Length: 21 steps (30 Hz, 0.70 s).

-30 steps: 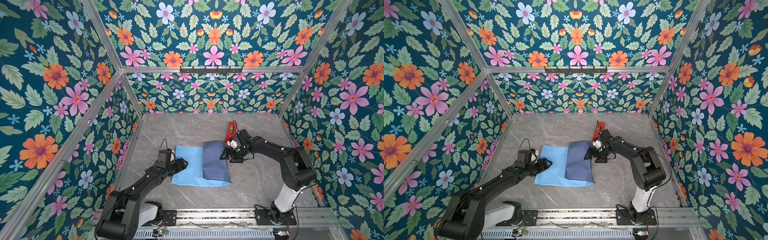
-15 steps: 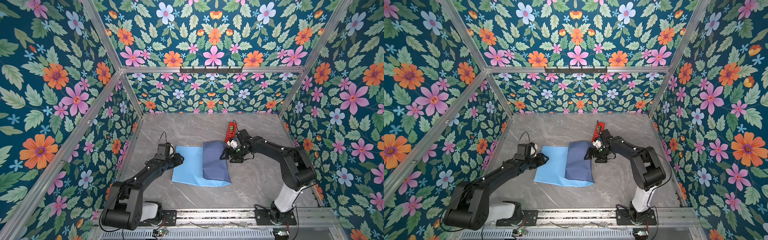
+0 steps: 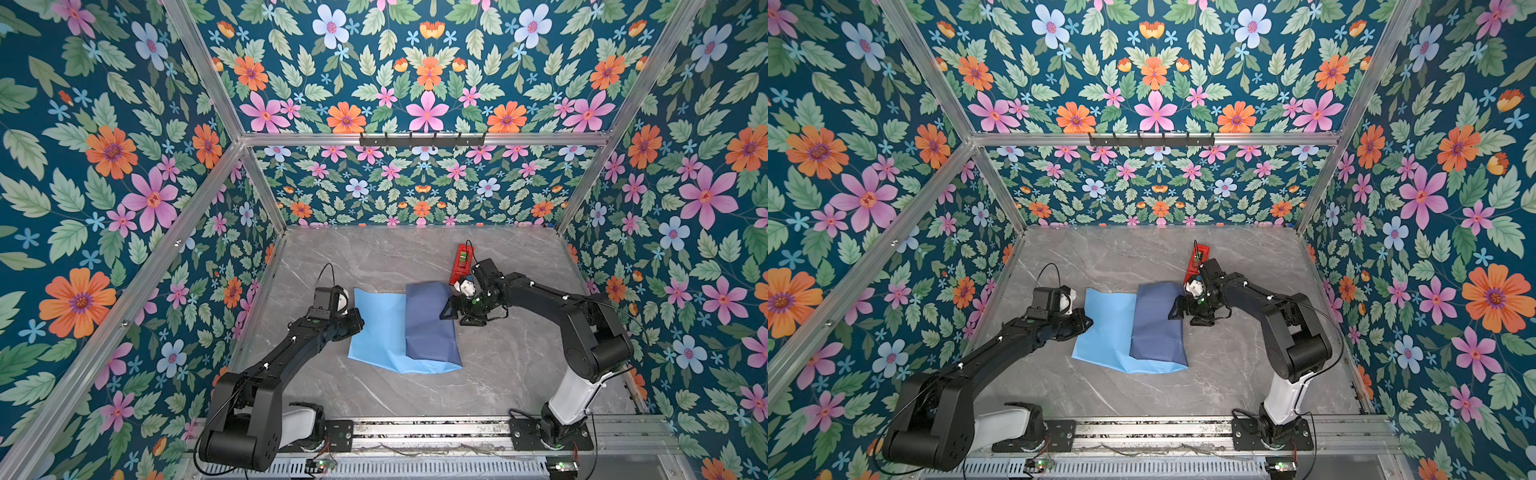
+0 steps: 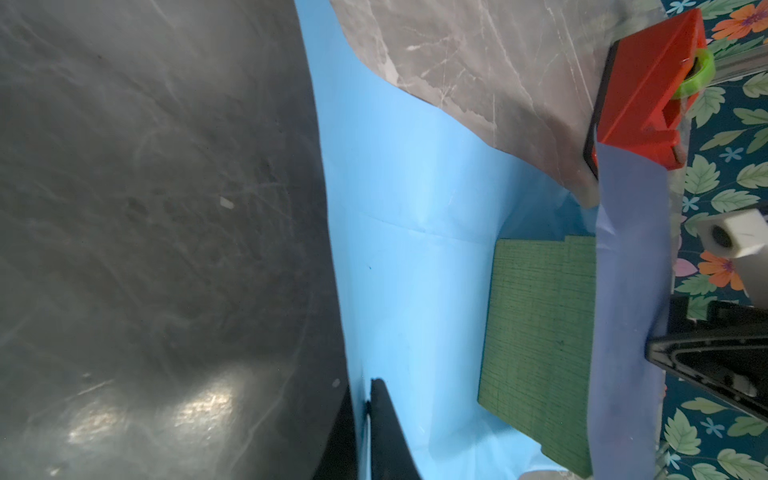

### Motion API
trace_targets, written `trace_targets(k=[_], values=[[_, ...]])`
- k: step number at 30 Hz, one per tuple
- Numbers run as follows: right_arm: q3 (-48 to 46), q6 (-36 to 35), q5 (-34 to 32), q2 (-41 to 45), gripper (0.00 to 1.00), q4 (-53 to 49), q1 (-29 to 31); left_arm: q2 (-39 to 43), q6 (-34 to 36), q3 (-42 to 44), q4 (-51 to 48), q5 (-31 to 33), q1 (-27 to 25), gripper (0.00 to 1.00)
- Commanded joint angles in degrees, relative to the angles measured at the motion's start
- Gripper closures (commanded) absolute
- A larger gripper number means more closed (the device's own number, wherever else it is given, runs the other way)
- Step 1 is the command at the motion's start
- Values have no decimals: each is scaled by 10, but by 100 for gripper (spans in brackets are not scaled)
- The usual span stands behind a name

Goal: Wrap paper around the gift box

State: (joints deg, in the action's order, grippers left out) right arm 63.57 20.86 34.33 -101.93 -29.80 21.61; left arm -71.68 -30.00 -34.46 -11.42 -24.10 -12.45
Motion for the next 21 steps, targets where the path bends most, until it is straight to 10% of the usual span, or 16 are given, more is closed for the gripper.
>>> trace_targets(k=[1,21], values=[[-7,-3,-95,-5,11,-42,1,16,7,-16,-16,-3,-13,98],[-6,0,-94,-5,11,-42,1,-87,-25,-261,-224,309,-349,100]])
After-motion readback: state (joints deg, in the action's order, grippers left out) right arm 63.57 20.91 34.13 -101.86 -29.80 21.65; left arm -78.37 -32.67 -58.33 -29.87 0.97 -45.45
